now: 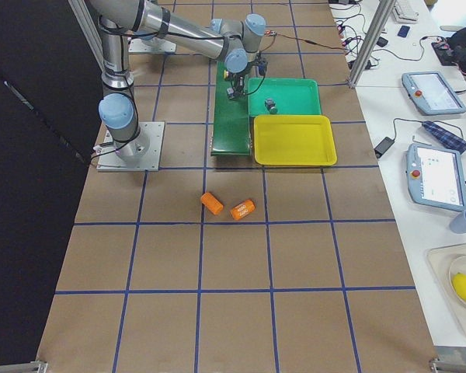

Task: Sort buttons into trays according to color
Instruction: 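Grasp the green-capped switch on the belt with the right gripper and lift it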

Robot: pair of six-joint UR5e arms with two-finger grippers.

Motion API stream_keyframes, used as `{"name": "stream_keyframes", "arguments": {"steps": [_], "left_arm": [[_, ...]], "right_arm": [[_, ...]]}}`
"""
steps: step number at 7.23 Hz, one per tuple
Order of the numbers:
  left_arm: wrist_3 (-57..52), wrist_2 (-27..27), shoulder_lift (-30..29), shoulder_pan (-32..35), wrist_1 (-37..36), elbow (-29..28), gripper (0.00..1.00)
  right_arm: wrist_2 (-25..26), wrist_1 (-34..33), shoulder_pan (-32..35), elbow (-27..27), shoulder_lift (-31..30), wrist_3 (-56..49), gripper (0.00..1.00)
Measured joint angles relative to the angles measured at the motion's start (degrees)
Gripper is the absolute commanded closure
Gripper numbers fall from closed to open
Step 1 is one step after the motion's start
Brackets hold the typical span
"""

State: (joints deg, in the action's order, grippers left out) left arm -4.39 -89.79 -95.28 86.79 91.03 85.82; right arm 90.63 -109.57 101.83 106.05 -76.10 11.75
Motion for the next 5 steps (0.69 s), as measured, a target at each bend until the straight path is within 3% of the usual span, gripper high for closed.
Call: {"name": "stream_keyframes", "arguments": {"steps": [2,3,4,5], "left_arm": [[0.1,0.0,0.1,-0.1,0.0,0.2,0.0],[0.1,-0.1,0.2,-0.1,0.0,0.4,0.0],[0.0,-0.1,0.3,-0.1,0.0,0.5,0.0],[0.0,-0.1,0.3,-0.1,0.0,0.5,0.0]], "right_arm": [[5.2,-1.2,-0.2,-4.9,-0.8,0.2,1.0],[5.8,-3.0,-0.2,-8.9,1.3,0.2,0.54],[5.9,-6.3,0.0,-12.4,5.3,0.3,0.01],[5.8,-10.1,0.3,-14.4,8.8,0.4,0.0]]}}
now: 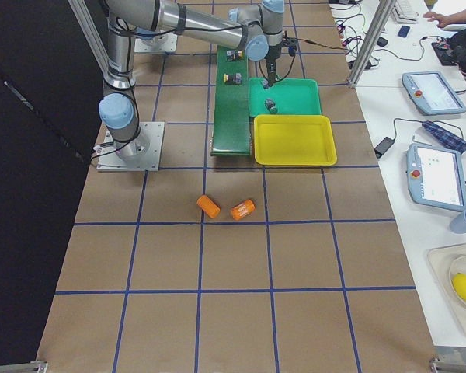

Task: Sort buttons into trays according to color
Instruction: 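Grasp the green-capped switch on the belt with the right gripper and lift it, then release the green switch into the green tray with the right gripper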

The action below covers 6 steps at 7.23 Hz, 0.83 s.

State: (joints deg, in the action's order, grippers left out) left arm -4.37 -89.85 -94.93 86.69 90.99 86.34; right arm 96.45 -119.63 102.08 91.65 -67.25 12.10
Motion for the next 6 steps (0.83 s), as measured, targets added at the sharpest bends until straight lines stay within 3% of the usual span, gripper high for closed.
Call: {"name": "stream_keyframes", "arguments": {"steps": [2,6], "left_arm": [[0.1,0.1,-0.2,0.0,0.0,-0.1,0.0],[0.0,-0.4,0.4,0.0,0.0,0.3,0.0]], "right_arm": [[-0.6,-0.8,0.2,-0.7,0.4,0.1,0.0],[0.5,16.1,0.2,4.1,-12.8,2.7,0.0]]}}
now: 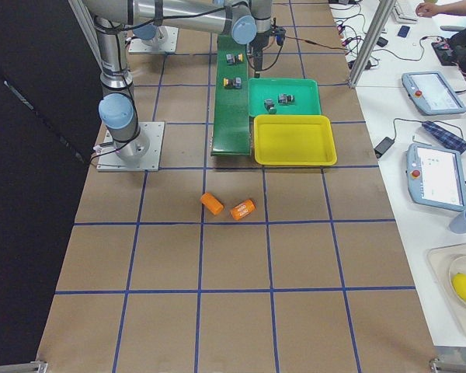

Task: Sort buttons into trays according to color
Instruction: 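Lower the right gripper to the belt and grasp a yellow-capped switch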

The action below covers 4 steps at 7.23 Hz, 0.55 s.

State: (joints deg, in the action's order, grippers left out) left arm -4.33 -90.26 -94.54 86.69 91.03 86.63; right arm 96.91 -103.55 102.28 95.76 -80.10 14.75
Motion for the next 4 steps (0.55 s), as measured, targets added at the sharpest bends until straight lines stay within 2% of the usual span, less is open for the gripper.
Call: {"name": "stream_keyframes", "arguments": {"steps": [2,4], "left_arm": [[-0.1,-0.1,-0.2,0.0,0.0,-0.4,0.0],[-0.1,-0.2,-0.2,0.0,-0.1,-0.4,0.0]], "right_arm": [[-1.0,0.5,1.1,5.0,-1.7,3.4,0.0],[-2.0,-1.4,3.2,7.7,-0.6,4.4,0.0]]}}
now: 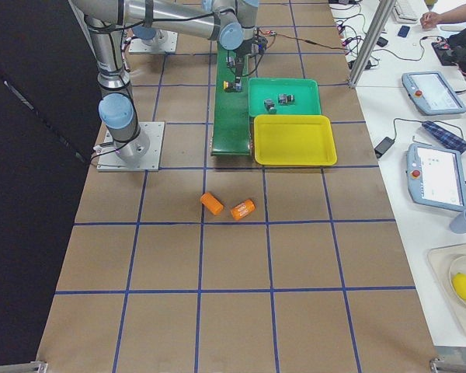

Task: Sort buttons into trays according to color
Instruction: 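Lower the right gripper to the belt and grasp a yellow-capped switch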

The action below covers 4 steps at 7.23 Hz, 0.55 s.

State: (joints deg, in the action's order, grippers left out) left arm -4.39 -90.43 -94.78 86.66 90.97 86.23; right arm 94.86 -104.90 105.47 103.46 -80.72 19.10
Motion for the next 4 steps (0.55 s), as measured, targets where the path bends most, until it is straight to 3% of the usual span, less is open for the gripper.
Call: {"name": "stream_keyframes", "arguments": {"steps": [3,4], "left_arm": [[0.0,0.0,0.0,-0.1,-0.1,0.1,0.0],[0.0,0.0,0.0,-0.3,-0.1,0.2,0.0]], "right_arm": [[-4.1,-4.6,-0.2,1.9,5.5,0.2,0.0],[-4.4,-5.0,-0.7,2.0,6.3,0.2,0.3]]}}
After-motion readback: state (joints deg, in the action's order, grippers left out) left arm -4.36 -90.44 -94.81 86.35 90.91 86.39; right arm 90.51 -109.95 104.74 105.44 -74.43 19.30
